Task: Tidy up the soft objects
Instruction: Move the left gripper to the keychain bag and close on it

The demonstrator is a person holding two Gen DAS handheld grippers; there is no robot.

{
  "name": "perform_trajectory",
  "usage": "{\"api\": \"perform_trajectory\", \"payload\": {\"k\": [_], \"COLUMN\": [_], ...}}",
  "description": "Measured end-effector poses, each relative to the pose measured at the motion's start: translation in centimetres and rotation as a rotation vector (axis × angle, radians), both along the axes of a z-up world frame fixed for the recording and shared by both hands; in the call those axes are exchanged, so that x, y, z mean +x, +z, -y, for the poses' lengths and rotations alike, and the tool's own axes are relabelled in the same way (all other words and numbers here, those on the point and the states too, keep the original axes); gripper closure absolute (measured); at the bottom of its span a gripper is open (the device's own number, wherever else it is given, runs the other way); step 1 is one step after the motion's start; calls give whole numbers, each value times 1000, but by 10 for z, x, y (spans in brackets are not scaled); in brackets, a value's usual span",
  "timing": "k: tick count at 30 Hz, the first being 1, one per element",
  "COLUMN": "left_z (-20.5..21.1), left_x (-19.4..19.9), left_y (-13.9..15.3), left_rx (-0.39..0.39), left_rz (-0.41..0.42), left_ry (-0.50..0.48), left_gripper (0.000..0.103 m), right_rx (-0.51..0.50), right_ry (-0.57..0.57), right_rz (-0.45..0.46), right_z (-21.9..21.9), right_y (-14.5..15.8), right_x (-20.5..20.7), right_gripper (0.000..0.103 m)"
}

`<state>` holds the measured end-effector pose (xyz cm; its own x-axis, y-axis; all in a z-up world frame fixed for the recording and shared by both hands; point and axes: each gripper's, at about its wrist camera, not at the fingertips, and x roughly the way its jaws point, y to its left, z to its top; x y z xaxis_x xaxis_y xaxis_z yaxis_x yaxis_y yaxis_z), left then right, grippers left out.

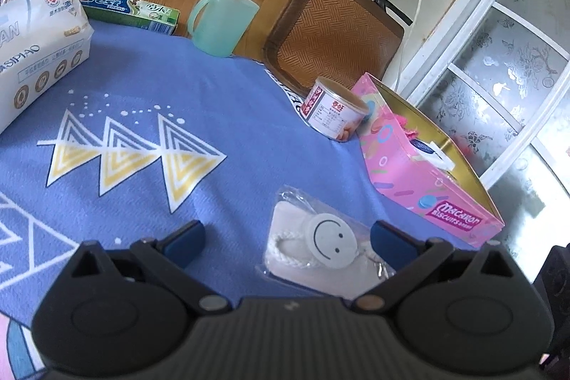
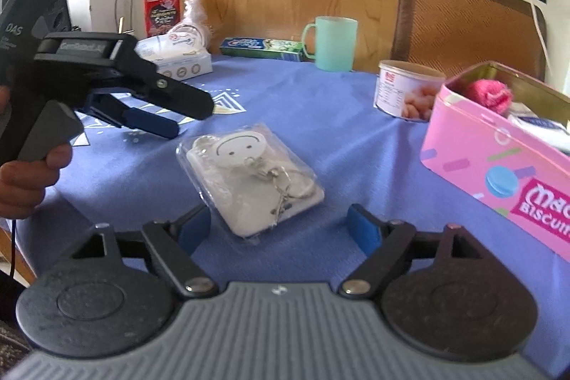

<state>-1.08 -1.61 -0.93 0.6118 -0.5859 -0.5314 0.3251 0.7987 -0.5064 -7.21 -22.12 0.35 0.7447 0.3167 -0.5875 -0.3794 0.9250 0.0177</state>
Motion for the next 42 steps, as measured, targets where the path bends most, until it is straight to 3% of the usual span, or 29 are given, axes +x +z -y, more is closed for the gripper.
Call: {"api": "perform_trajectory", "payload": {"k": [14,22,27,31,37,39,42], "left_z": [-12,10,23,29,6,1,4], "left_x": [-7,-8,-5,-8,-5,-2,2], "left_y": [9,8,-1,0,5,5,2], "left_rx": [-74,-42,-53,-28,-66,-80,-85], "left_rz": [-15,-19,-59,-42,-44,-54,-75], "left_ry": [0,-56,-102,-119,-58,-50,-67], "left_gripper": [1,1,3,4,4,7,14], "right_rx": [3,0,-8,19,12,14,14], "right_ry": [3,24,-7,-47,-8,6,20], "right_rz": [4,7,40,40,46,43,37], "right_z": [-1,-5,-4,5,3,2,-3], "right_y": [0,-1,0,2,4,3,1], "right_x": [-6,-8,-8,-5,-8,-7,-4], "right_gripper": [19,32,48,48,46,36,32]}}
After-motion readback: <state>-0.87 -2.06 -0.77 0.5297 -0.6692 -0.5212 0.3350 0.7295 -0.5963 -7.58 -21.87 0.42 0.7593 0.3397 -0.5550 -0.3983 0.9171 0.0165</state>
